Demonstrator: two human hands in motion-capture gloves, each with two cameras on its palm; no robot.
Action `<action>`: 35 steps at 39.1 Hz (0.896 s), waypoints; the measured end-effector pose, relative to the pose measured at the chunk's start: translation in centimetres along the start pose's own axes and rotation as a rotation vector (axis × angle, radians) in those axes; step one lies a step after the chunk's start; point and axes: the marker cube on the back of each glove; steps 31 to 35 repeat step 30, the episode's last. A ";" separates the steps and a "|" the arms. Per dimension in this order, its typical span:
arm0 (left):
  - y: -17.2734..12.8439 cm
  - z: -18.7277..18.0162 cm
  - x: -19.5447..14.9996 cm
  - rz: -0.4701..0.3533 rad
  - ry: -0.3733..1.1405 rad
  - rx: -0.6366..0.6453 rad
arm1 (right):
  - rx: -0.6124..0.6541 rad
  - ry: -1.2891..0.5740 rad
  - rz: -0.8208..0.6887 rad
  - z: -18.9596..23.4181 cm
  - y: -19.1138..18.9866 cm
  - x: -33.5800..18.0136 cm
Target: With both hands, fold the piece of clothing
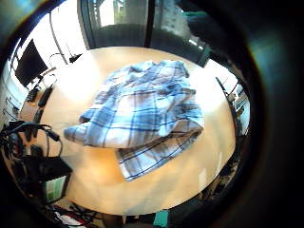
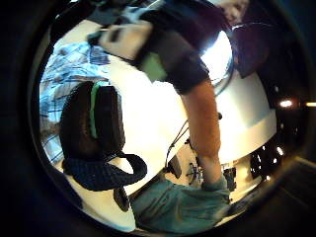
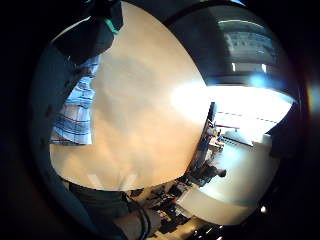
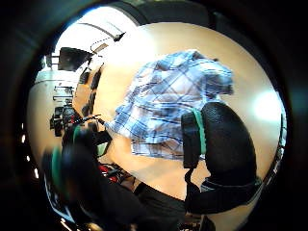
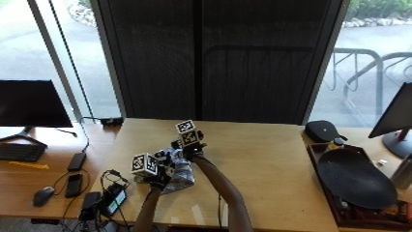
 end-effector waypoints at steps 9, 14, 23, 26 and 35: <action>-0.8 -0.5 -2.0 -0.056 -0.128 -0.085 | 0.131 0.029 0.142 -0.4 3.8 6.0; -1.0 0.1 -2.1 -0.050 -0.178 -0.119 | 0.181 -0.042 0.143 2.4 2.7 8.8; -1.0 1.2 -1.3 -0.030 -0.251 -0.154 | 0.146 -0.095 0.157 3.3 7.2 11.1; -1.0 1.2 -1.1 -0.027 -0.265 -0.163 | 0.143 -0.076 0.165 4.1 7.5 11.4; -1.3 1.5 -1.5 -0.025 -0.265 -0.165 | 0.133 -0.073 0.171 5.2 7.1 11.6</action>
